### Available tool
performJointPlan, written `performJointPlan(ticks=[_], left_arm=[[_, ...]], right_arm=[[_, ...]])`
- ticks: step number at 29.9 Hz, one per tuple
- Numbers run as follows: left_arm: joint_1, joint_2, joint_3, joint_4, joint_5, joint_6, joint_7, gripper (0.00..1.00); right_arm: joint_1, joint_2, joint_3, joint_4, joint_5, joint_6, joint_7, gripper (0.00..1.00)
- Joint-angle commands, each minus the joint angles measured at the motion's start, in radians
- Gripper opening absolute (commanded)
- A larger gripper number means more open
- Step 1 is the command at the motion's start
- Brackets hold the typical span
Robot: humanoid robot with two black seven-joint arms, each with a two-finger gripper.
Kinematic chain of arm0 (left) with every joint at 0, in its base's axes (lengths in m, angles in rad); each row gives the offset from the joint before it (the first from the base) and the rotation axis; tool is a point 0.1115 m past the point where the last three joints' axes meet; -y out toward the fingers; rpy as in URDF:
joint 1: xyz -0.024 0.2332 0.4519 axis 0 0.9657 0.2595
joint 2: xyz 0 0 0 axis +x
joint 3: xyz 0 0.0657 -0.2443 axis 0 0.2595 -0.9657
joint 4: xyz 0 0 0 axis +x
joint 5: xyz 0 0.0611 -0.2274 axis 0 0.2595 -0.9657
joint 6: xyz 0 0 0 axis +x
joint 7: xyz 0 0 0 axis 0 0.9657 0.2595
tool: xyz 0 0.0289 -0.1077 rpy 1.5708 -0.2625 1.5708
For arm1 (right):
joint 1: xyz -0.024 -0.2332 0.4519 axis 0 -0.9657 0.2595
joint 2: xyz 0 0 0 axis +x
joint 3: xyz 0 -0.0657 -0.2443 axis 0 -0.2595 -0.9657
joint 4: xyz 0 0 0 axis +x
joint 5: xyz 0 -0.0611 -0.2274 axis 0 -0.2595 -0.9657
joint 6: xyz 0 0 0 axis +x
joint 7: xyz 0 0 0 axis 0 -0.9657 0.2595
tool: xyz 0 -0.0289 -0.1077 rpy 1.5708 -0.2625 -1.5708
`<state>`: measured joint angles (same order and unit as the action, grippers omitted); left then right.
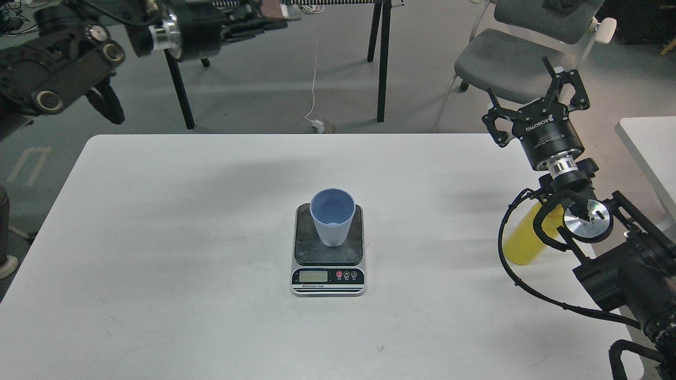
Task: Pour seasoning into cup on scale with both arms
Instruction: 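Release the cup and withdraw the left gripper upward, then bring the right gripper to the yellow squeeze bottle and grasp it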
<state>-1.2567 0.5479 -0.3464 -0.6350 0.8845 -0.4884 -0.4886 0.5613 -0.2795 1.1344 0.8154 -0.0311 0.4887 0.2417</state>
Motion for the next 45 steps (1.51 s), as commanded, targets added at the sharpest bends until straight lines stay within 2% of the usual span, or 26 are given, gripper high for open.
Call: performJointPlan(ticks=[1, 6, 12, 16, 20, 23, 27, 30, 34, 40, 45], left_arm=[[0.121, 0.030, -0.033, 0.135, -0.299, 0.000, 0.000, 0.52], [0.281, 0.046, -0.033, 0.158, -0.533, 0.000, 0.000, 0.57], [0.344, 0.032, -0.042, 0.159, -0.594, 0.000, 0.000, 0.61], [0.353, 0.030, -0.042, 0.159, -0.616, 0.000, 0.000, 0.61], [0.353, 0.020, -0.042, 0.161, -0.630, 0.000, 0.000, 0.61], [0.355, 0.001, -0.042, 0.161, -0.634, 0.000, 0.000, 0.62], [0.364, -0.025, -0.042, 0.161, -0.634, 0.000, 0.000, 0.63], [0.369, -0.037, -0.042, 0.162, -0.634, 0.000, 0.000, 0.64], [0.372, -0.040, -0.042, 0.179, -0.636, 0.000, 0.000, 0.64], [0.399, -0.040, -0.042, 0.184, -0.636, 0.000, 0.000, 0.65], [0.422, -0.039, -0.042, 0.185, -0.634, 0.000, 0.000, 0.65]], right_arm=[[-0.001, -0.046, 0.027, 0.008, 0.002, 0.000, -0.002, 0.99], [0.009, -0.176, 0.033, 0.011, 0.114, 0.000, -0.012, 0.99], [0.000, -0.348, -0.002, 0.030, 0.265, 0.000, -0.025, 0.99], [-0.062, -0.478, -0.002, 0.048, 0.399, 0.000, -0.106, 0.99], [-0.194, -0.553, 0.005, 0.034, 0.543, 0.000, -0.199, 0.99], [-0.340, -0.602, 0.005, 0.031, 0.643, 0.000, -0.225, 0.99], [-0.521, -0.603, -0.001, 0.054, 0.724, 0.000, -0.236, 0.99], [-0.644, -0.587, -0.004, 0.128, 0.781, 0.000, -0.237, 0.99], [-0.767, -0.528, -0.002, 0.244, 0.818, 0.000, -0.274, 0.99], [-0.822, -0.403, -0.045, 0.335, 0.781, 0.000, -0.285, 0.99], [-0.802, -0.336, -0.050, 0.343, 0.737, 0.000, -0.277, 0.99]])
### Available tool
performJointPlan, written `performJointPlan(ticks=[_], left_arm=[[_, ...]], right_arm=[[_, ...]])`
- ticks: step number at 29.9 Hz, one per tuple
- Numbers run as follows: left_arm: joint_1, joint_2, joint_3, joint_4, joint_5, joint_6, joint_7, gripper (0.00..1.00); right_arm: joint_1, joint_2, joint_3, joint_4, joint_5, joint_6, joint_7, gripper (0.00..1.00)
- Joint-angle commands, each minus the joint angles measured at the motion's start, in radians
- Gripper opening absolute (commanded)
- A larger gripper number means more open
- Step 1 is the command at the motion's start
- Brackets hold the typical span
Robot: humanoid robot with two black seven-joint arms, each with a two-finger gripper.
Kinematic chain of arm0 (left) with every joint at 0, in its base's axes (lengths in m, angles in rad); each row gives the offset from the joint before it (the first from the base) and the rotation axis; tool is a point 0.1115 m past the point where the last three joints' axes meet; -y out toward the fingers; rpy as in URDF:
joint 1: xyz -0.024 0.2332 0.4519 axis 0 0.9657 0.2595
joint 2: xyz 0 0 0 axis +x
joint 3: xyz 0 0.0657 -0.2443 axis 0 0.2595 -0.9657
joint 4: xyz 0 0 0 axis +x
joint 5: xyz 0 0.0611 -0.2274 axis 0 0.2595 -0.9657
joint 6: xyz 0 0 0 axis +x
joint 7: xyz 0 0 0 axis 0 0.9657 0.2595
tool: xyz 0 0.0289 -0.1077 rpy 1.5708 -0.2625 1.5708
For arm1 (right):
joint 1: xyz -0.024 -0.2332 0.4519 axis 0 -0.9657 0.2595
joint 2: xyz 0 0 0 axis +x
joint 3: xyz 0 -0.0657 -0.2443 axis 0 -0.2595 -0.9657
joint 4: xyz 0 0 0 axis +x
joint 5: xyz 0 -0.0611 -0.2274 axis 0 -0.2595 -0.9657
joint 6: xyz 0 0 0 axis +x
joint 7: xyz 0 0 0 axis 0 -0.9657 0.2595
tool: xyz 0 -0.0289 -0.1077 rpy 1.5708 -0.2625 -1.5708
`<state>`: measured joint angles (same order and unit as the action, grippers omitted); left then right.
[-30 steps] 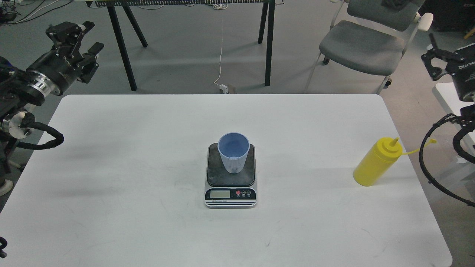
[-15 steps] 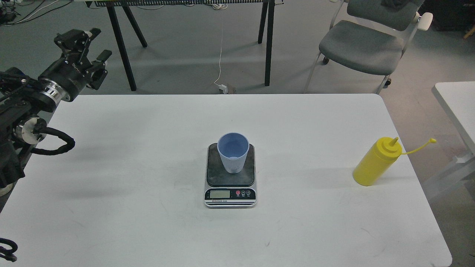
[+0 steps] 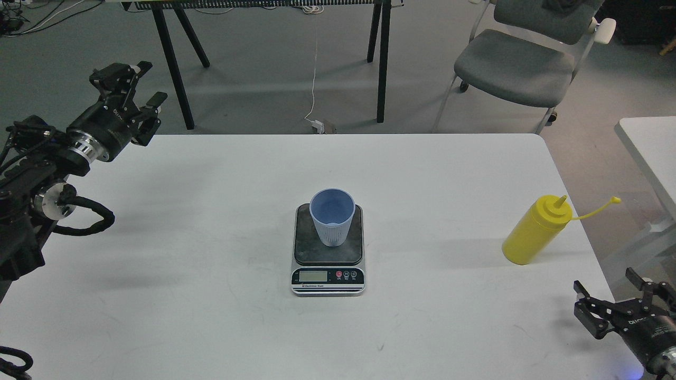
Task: Pour seasoning into cup on scale with both arms
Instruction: 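Bring the right gripper to the yellow squeeze bottle and grasp it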
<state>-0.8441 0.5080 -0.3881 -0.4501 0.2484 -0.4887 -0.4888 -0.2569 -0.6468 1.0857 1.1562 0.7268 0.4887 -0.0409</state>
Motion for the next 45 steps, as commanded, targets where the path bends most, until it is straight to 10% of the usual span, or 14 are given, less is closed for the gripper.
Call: performJointPlan(ticks=[1, 45], left_arm=[[0.013, 0.003, 0.000, 0.001, 0.002, 0.000, 0.000, 0.65], [0.036, 0.020, 0.003, -0.002, 0.003, 0.000, 0.000, 0.65]], right_arm=[[0.033, 0.036, -0.003, 0.002, -0.027, 0.000, 0.006, 0.99], [0.226, 0.219, 0.011, -0.046, -0.204, 0.000, 0.098, 0.98]])
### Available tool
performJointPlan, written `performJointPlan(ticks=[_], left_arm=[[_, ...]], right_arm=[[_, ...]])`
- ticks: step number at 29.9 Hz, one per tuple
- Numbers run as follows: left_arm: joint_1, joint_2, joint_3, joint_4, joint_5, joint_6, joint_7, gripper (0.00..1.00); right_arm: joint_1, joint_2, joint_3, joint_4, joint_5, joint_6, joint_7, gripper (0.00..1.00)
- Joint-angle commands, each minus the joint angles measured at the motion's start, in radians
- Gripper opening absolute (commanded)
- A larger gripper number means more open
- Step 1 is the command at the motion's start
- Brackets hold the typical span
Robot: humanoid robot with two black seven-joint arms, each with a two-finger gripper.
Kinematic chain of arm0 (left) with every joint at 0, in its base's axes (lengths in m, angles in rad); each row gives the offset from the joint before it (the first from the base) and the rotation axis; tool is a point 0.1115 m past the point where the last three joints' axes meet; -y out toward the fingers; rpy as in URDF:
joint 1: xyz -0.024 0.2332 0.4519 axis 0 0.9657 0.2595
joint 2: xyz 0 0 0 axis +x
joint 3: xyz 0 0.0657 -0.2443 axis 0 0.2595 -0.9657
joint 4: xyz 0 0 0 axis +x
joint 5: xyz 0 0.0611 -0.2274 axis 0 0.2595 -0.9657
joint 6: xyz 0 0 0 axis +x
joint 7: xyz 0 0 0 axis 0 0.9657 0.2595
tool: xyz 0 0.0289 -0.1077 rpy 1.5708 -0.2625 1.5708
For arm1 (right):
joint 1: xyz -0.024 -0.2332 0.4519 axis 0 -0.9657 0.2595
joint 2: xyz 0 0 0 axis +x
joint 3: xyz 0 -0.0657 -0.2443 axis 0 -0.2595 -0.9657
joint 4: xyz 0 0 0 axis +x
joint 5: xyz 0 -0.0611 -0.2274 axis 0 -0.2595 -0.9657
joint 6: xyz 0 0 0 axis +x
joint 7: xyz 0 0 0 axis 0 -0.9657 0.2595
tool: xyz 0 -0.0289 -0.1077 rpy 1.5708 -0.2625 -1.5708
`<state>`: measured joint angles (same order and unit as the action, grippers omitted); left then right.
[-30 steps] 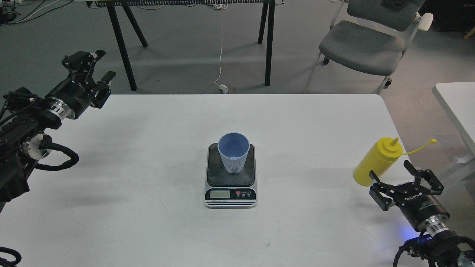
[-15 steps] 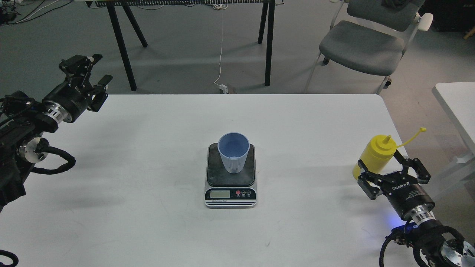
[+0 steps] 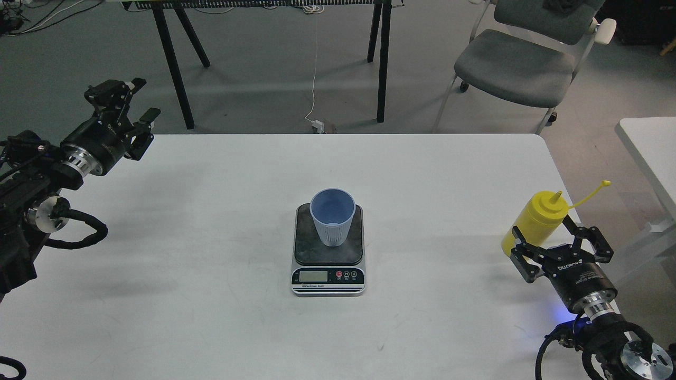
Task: Pour seasoning into cup on scale with both arms
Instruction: 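Bring the right gripper to the yellow squeeze bottle and grasp it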
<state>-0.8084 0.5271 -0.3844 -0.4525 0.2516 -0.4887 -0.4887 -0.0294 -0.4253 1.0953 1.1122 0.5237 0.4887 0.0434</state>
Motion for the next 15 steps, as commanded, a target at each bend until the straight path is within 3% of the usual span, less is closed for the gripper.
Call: performJointPlan(ticks=[1, 15], left_arm=[[0.000, -0.001, 0.001, 0.000, 0.000, 0.000, 0.000, 0.65], [0.000, -0.001, 0.001, 0.000, 0.001, 0.000, 0.000, 0.65]], right_arm=[[-0.001, -0.003, 0.002, -0.003, -0.001, 0.000, 0.018, 0.98], [-0.001, 0.000, 0.005, -0.014, -0.117, 0.000, 0.133, 0.99]])
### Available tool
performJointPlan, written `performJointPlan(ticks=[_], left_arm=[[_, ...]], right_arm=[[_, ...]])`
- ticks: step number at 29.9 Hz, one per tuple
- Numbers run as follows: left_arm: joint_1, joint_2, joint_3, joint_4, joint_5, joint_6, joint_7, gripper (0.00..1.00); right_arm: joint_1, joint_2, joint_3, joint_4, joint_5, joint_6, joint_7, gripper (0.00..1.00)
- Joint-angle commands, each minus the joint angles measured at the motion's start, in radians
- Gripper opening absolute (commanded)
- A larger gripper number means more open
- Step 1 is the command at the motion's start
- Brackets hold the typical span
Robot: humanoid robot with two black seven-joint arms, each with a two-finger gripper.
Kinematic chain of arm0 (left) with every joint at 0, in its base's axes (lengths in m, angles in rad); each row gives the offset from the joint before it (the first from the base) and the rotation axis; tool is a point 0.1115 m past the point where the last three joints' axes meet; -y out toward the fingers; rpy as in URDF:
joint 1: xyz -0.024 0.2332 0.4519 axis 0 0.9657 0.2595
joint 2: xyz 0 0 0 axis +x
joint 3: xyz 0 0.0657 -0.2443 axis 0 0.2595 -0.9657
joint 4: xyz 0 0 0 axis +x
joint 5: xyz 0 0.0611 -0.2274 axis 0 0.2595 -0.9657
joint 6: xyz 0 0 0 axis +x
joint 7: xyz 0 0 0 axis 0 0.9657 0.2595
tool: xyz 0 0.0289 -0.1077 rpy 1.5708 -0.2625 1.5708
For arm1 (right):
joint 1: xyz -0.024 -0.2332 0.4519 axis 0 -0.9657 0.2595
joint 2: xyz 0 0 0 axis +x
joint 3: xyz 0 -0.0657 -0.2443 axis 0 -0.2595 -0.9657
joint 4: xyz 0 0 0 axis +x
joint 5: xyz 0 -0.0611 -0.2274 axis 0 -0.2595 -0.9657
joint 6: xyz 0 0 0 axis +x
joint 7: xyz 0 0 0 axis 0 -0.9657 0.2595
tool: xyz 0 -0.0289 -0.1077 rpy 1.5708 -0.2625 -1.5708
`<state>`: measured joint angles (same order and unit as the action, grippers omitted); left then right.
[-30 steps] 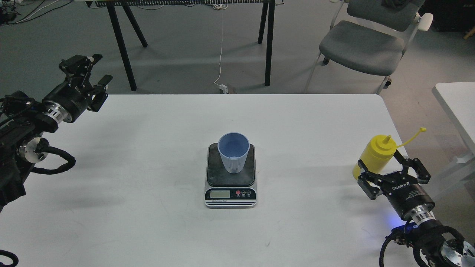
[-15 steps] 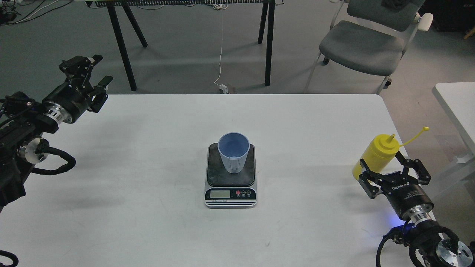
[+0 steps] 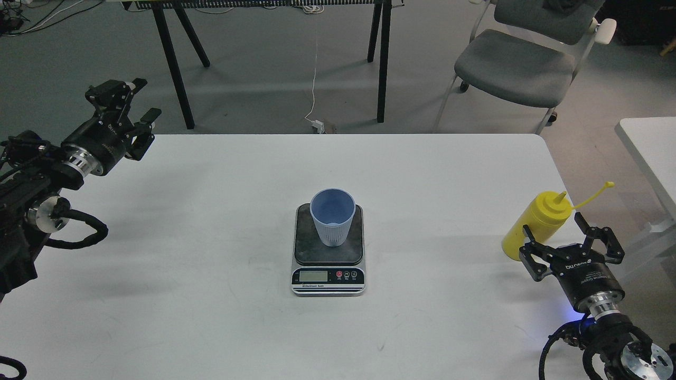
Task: Pour seasoning into cup on scale with both arms
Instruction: 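Bring the right gripper to the yellow squeeze bottle and grasp it, then lift the yellow bottle with the right gripper above the blue cup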
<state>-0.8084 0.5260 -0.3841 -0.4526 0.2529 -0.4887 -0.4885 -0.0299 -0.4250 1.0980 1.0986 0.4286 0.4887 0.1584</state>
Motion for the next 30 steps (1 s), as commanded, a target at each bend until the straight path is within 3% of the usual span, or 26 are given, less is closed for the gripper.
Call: performJointPlan(ticks=[1, 6, 12, 19, 24, 28, 30], left_arm=[[0.002, -0.001, 0.001, -0.001, 0.000, 0.000, 0.000, 0.65], [0.002, -0.001, 0.001, 0.000, 0.000, 0.000, 0.000, 0.65], [0.002, 0.002, 0.001, 0.000, 0.000, 0.000, 0.000, 0.65], [0.000, 0.002, -0.001, -0.001, 0.000, 0.000, 0.000, 0.65], [0.000, 0.002, -0.001, -0.002, 0.000, 0.000, 0.000, 0.65], [0.000, 0.005, 0.001, -0.002, 0.002, 0.000, 0.000, 0.65], [0.002, 0.008, 0.001, -0.001, 0.002, 0.000, 0.000, 0.65]], right_arm=[[-0.001, 0.000, 0.002, 0.000, -0.022, 0.000, 0.018, 0.99], [-0.001, 0.002, 0.003, -0.002, -0.025, 0.000, 0.020, 0.94], [-0.001, 0.003, 0.006, -0.013, -0.053, 0.000, 0.020, 0.73], [-0.002, 0.006, 0.022, -0.020, -0.062, 0.000, 0.021, 0.73], [-0.004, 0.008, 0.028, -0.022, -0.064, 0.000, 0.023, 0.63], [-0.007, 0.008, 0.028, -0.025, -0.064, 0.000, 0.023, 0.63], [-0.010, 0.008, 0.025, -0.025, -0.064, 0.000, 0.021, 0.70]])
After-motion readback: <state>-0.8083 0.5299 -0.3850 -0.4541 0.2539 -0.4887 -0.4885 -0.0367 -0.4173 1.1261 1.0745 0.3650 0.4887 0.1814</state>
